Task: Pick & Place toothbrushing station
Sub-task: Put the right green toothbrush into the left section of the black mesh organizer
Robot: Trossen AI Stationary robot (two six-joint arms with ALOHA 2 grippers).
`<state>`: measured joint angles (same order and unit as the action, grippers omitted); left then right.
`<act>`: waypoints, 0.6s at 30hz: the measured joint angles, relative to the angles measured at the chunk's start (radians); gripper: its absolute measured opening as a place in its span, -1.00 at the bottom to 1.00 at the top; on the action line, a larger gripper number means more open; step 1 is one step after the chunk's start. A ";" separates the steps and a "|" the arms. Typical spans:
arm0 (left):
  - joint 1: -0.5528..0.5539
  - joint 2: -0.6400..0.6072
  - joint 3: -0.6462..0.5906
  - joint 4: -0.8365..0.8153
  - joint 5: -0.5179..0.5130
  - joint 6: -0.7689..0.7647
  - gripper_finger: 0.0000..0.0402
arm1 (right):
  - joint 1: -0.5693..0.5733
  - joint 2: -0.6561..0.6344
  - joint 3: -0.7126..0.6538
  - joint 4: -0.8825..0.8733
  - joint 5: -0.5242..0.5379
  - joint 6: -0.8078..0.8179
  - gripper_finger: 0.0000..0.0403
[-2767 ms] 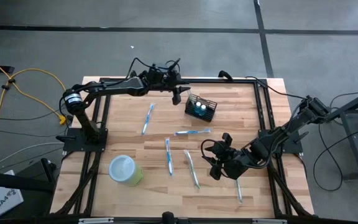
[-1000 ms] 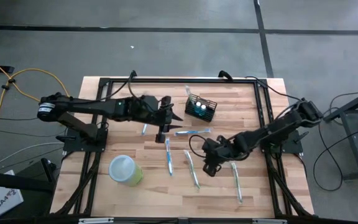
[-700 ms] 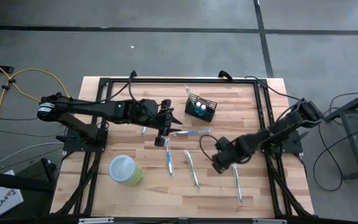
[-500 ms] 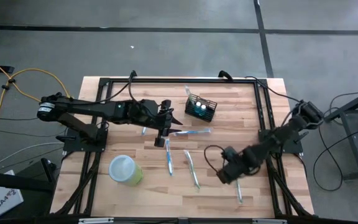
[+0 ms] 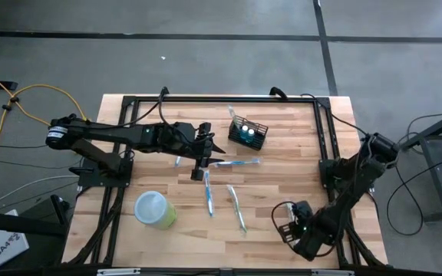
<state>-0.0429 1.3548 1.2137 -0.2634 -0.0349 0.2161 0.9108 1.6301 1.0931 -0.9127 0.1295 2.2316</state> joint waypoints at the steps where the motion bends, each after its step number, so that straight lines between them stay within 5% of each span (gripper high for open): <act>1: 0.000 0.000 0.000 0.000 0.000 0.000 -0.44 | 0.002 0.010 0.000 0.014 0.002 0.010 -0.39; 18: 0.000 0.000 0.000 -0.002 0.043 0.000 -0.44 | 0.006 0.143 0.000 0.082 -0.066 0.098 -0.39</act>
<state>-0.0429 1.3552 1.2137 -0.2657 0.0086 0.2165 0.9165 1.7729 1.0935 -0.8310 0.0632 2.3299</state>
